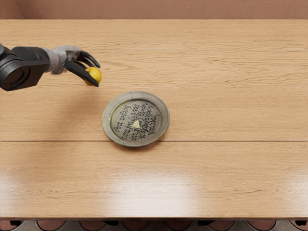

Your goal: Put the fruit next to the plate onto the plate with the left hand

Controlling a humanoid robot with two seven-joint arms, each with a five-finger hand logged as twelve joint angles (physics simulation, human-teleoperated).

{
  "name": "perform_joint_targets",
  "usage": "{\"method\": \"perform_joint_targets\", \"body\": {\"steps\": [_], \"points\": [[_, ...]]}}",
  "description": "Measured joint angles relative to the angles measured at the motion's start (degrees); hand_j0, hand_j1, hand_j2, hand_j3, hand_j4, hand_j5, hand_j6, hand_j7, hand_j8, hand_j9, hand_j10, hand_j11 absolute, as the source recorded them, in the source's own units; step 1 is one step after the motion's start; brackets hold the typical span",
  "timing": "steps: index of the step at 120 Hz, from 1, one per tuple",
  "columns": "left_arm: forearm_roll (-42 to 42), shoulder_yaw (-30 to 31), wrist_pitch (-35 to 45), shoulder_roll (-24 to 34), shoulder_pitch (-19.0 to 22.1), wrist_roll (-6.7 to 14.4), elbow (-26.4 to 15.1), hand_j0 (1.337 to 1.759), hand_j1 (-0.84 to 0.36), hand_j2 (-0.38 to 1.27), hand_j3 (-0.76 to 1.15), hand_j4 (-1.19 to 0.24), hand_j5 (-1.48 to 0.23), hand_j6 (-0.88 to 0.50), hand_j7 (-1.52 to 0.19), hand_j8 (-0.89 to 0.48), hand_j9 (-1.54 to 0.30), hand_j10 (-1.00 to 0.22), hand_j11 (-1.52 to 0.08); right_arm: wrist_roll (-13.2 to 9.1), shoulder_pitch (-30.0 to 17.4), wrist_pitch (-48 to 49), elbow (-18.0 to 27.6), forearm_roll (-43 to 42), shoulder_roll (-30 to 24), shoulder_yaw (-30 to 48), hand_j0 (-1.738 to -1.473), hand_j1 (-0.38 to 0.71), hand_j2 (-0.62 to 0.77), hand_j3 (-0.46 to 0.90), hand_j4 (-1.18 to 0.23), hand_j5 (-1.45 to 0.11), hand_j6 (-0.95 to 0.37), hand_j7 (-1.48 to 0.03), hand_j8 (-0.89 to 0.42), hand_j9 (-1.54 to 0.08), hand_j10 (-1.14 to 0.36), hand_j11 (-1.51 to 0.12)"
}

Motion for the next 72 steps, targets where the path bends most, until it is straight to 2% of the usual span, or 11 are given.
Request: {"method": "perform_joint_targets", "body": {"steps": [12, 32, 49, 58, 61, 72], "points": [[-1.9, 0.0, -1.0, -1.6, -0.7, 0.0, 0.0, 1.654, -0.33, 0.46, 0.0, -0.73, -0.97, -0.47, -0.97, -0.41, -0.98, -0.67, -0.98, 0.0, 0.0, 0.0, 0.0, 0.0, 0.0, 0.0, -1.658, -0.35, 0.0, 0.0, 0.0, 0.0, 0.0, 0.0, 0.0, 0.0, 0.0, 0.0], [-6.3, -0.1, -8.1, -2.5, -2.8, 0.0, 0.0, 1.654, -0.35, 0.45, 0.0, -0.73, -0.98, -0.45, -0.96, -0.4, -0.97, -0.66, -0.98, 0.0, 0.0, 0.0, 0.0, 0.0, 0.0, 0.0, -1.658, -0.35, 0.0, 0.0, 0.0, 0.0, 0.0, 0.0, 0.0, 0.0, 0.0, 0.0], [-8.0, 1.6, -12.3, -5.5, -2.3, 0.0, 0.2, 1.654, -0.31, 0.41, 0.0, -0.73, -0.98, -0.48, -0.96, -0.42, -0.97, -0.68, -0.98, 0.0, 0.0, 0.0, 0.0, 0.0, 0.0, 0.0, -1.658, -0.35, 0.0, 0.0, 0.0, 0.0, 0.0, 0.0, 0.0, 0.0, 0.0, 0.0], [-8.3, 3.6, -13.0, -7.7, -1.2, 0.0, 0.9, 1.655, -0.32, 0.48, 0.0, -0.73, -0.98, -0.47, -0.96, -0.42, -0.97, -0.68, -0.97, 0.0, 0.0, 0.0, 0.0, 0.0, 0.0, 0.0, -1.658, -0.35, 0.0, 0.0, 0.0, 0.0, 0.0, 0.0, 0.0, 0.0, 0.0, 0.0], [-8.4, 4.2, -13.2, -7.9, -0.8, 0.0, 1.2, 1.655, -0.31, 0.4, 0.0, -0.73, -0.99, -0.47, -0.96, -0.42, -0.97, -0.69, -0.97, 0.0, 0.0, 0.0, 0.0, 0.0, 0.0, 0.0, -1.658, -0.35, 0.0, 0.0, 0.0, 0.0, 0.0, 0.0, 0.0, 0.0, 0.0, 0.0], [-8.4, 5.7, -13.6, -8.8, -0.5, 0.0, 1.8, 1.656, -0.32, 0.47, 0.0, -0.72, -0.99, -0.47, -0.96, -0.42, -0.97, -0.69, -0.97, 0.0, 0.0, 0.0, 0.0, 0.0, 0.0, 0.0, -1.658, -0.35, 0.0, 0.0, 0.0, 0.0, 0.0, 0.0, 0.0, 0.0, 0.0, 0.0]]}}
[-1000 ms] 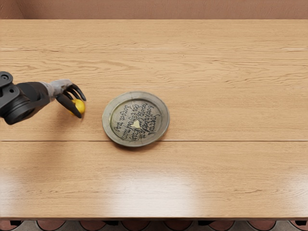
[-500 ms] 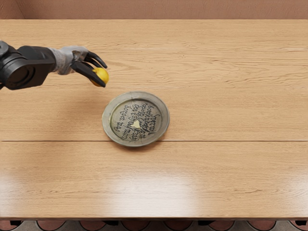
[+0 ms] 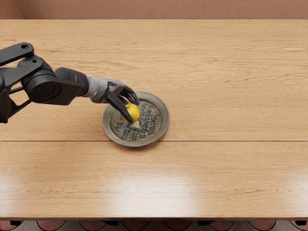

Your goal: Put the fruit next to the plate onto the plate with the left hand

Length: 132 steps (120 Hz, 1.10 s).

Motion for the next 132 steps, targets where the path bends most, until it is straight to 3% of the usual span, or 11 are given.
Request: {"method": "perform_joint_targets", "body": {"steps": [6, 22, 36, 47, 54, 78, 100, 117, 132], "points": [[0.0, 0.4, -0.1, -0.3, 0.0, 0.0, 0.2, 1.656, -0.31, 0.41, 0.0, -0.69, -0.94, -0.47, -0.91, -0.42, -0.92, -0.67, -0.93, 0.0, 0.0, 0.0, 0.0, 0.0, 0.0, 0.0, -1.658, -0.35, 0.0, 0.0, 0.0, 0.0, 0.0, 0.0, 0.0, 0.0, 0.0, 0.0], [-0.2, -1.5, -1.0, -0.6, -0.2, 0.0, 0.3, 1.657, 0.0, 0.21, 0.0, -0.36, -0.5, -0.25, -0.48, -0.23, -0.49, -0.36, -0.49, 0.0, 0.0, 0.0, 0.0, 0.0, 0.0, 0.0, -1.658, -0.35, 0.0, 0.0, 0.0, 0.0, 0.0, 0.0, 0.0, 0.0, 0.0, 0.0], [-7.4, -7.1, -9.2, 5.0, -0.1, 0.0, 0.4, 1.657, 0.15, 0.12, 0.0, -0.21, -0.28, -0.14, -0.27, -0.13, -0.28, -0.2, -0.28, 0.0, 0.0, 0.0, 0.0, 0.0, 0.0, 0.0, -1.658, -0.35, 0.0, 0.0, 0.0, 0.0, 0.0, 0.0, 0.0, 0.0, 0.0, 0.0], [-11.7, -10.2, -15.5, 5.8, 0.3, 0.0, 0.7, 1.658, 0.22, 0.08, 0.0, -0.13, -0.18, -0.09, -0.17, -0.08, -0.18, -0.13, -0.18, 0.0, 0.0, 0.0, 0.0, 0.0, 0.0, 0.0, -1.658, -0.35, 0.0, 0.0, 0.0, 0.0, 0.0, 0.0, 0.0, 0.0, 0.0, 0.0], [-13.1, -11.7, -17.5, 7.1, 1.5, 0.0, 0.9, 1.658, 0.25, 0.06, 0.0, -0.1, -0.13, -0.07, -0.13, -0.06, -0.13, -0.1, -0.13, 0.0, 0.0, 0.0, 0.0, 0.0, 0.0, 0.0, -1.658, -0.35, 0.0, 0.0, 0.0, 0.0, 0.0, 0.0, 0.0, 0.0, 0.0, 0.0], [-17.2, -21.6, -19.8, 9.0, 16.3, 0.0, 3.7, 1.658, 0.31, 0.02, 0.0, -0.04, -0.05, -0.03, -0.05, -0.02, -0.05, -0.04, -0.05, 0.0, 0.0, 0.0, 0.0, 0.0, 0.0, 0.0, -1.658, -0.35, 0.0, 0.0, 0.0, 0.0, 0.0, 0.0, 0.0, 0.0, 0.0, 0.0], [-21.8, -26.9, -20.1, 13.2, 18.6, 0.0, 4.5, 1.658, 0.33, 0.01, 0.0, -0.01, -0.02, -0.01, -0.02, -0.01, -0.02, -0.01, -0.02, 0.0, 0.1, 0.0, 0.0, 0.0, 0.0, 0.0, -1.658, -0.35, 0.0, 0.0, 0.0, 0.0, 0.0, 0.0, 0.0, 0.0, 0.0, 0.0], [-25.8, -31.6, -20.2, 15.3, 25.1, 0.0, 6.0, 1.658, 0.34, 0.0, 0.0, -0.01, -0.01, 0.0, -0.01, 0.0, -0.01, -0.01, -0.01, 0.0, 0.1, 0.0, 0.0, 0.0, 0.0, 0.0, -1.658, -0.35, 0.0, 0.0, 0.0, 0.0, 0.0, 0.0, 0.0, 0.0, 0.0, 0.0], [-29.2, -33.8, -20.2, 18.7, 26.9, 0.0, 8.8, 1.658, 0.35, 0.0, 0.0, 0.0, -0.01, 0.0, -0.01, 0.0, -0.01, 0.0, -0.01, 0.0, 0.1, 0.0, 0.0, 0.0, 0.0, 0.0, -1.658, -0.35, 0.0, 0.0, 0.0, 0.0, 0.0, 0.0, 0.0, 0.0, 0.0, 0.0]]}}
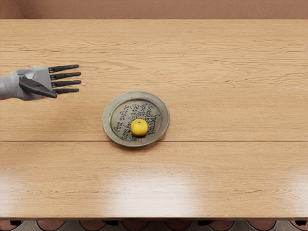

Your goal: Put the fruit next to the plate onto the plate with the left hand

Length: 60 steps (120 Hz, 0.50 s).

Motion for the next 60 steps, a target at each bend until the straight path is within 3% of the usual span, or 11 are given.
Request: {"method": "perform_joint_targets", "body": {"steps": [33, 60], "points": [[-7.6, -0.9, 0.0, 6.1, 2.3, 0.0, 4.2, 1.658, 0.35, 0.0, 0.0, 0.0, 0.0, 0.0, 0.0, 0.0, 0.0, 0.0, 0.0, 0.0, 0.0, 0.0, 0.0, 0.0, 0.0, 0.0, -1.658, -0.35, 0.0, 0.0, 0.0, 0.0, 0.0, 0.0, 0.0, 0.0, 0.0, 0.0], [-8.3, -0.7, 0.0, 6.1, 2.3, 0.0, 5.7, 1.658, 0.35, 0.0, 0.0, 0.0, 0.0, 0.0, 0.0, 0.0, 0.0, 0.0, 0.0, 0.0, 0.0, 0.0, 0.0, 0.0, 0.0, 0.0, -1.658, -0.35, 0.0, 0.0, 0.0, 0.0, 0.0, 0.0, 0.0, 0.0, 0.0, 0.0]]}}
